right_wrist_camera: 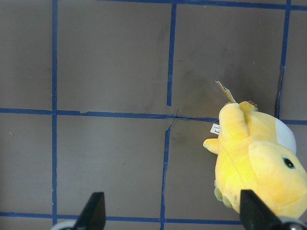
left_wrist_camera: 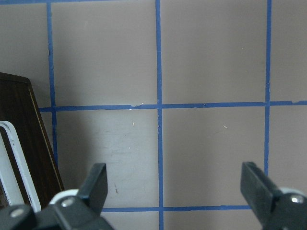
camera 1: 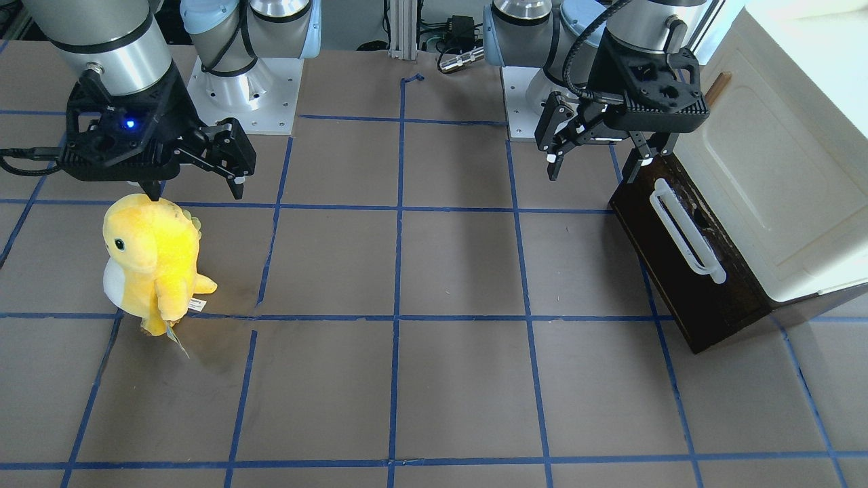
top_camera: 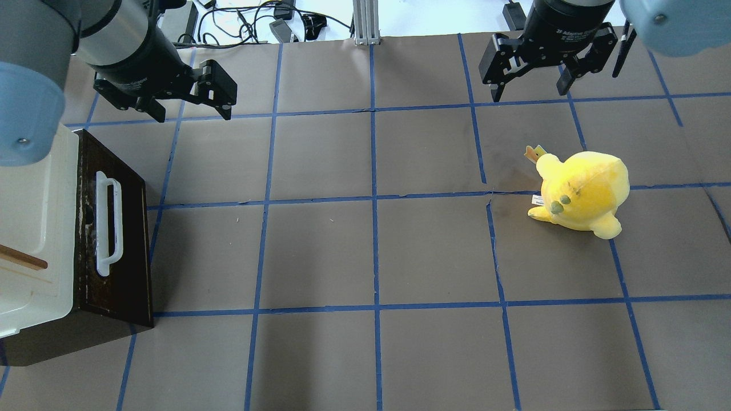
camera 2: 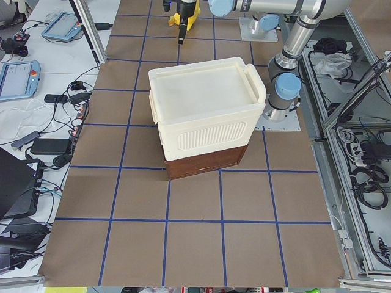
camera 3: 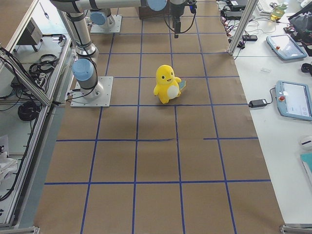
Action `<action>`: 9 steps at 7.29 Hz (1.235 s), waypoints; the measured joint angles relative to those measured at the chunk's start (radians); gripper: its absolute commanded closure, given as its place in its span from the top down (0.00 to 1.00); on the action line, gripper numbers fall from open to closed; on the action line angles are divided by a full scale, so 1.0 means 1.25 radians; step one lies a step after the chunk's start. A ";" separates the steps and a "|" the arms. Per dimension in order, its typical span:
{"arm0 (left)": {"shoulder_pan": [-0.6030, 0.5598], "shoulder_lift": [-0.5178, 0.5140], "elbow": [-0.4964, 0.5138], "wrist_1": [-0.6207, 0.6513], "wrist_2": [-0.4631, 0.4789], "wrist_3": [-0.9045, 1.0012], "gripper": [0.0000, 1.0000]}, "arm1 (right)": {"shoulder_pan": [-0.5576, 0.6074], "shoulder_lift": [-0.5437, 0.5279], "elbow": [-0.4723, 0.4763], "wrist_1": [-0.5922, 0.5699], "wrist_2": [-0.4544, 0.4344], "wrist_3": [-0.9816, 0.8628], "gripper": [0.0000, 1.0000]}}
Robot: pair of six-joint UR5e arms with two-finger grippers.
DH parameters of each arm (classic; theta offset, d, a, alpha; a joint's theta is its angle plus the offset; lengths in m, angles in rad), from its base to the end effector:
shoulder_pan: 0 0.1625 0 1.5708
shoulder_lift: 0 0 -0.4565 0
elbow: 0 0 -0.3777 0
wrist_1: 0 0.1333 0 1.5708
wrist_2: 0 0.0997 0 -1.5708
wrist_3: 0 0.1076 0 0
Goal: Pull drawer sideways
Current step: 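Move the left gripper down toward the white handle of the wooden drawer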
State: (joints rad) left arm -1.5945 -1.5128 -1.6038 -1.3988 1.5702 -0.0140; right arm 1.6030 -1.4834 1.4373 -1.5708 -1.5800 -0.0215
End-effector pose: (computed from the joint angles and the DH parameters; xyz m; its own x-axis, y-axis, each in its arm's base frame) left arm -0.1445 -0.4667 0.5417 -0.9999 0.0101 0.0033 0.0092 0.9806 -0.1957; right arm 0.1490 -0.5172 0.5318 -0.9985 -0.0532 0.0102 -0.0536 0.9975 -0.0459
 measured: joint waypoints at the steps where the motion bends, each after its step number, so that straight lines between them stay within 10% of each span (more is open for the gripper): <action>1: 0.000 0.000 0.000 0.001 -0.003 0.000 1.00 | 0.000 0.000 0.000 0.000 0.000 0.000 1.00; 9: -0.006 -0.028 -0.009 0.020 0.003 -0.025 1.00 | 0.000 0.000 0.000 0.000 0.000 0.000 1.00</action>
State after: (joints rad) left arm -1.6022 -1.5478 -1.6154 -1.3743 1.5745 -0.0452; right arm 1.6030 -1.4834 1.4373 -1.5708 -1.5800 -0.0215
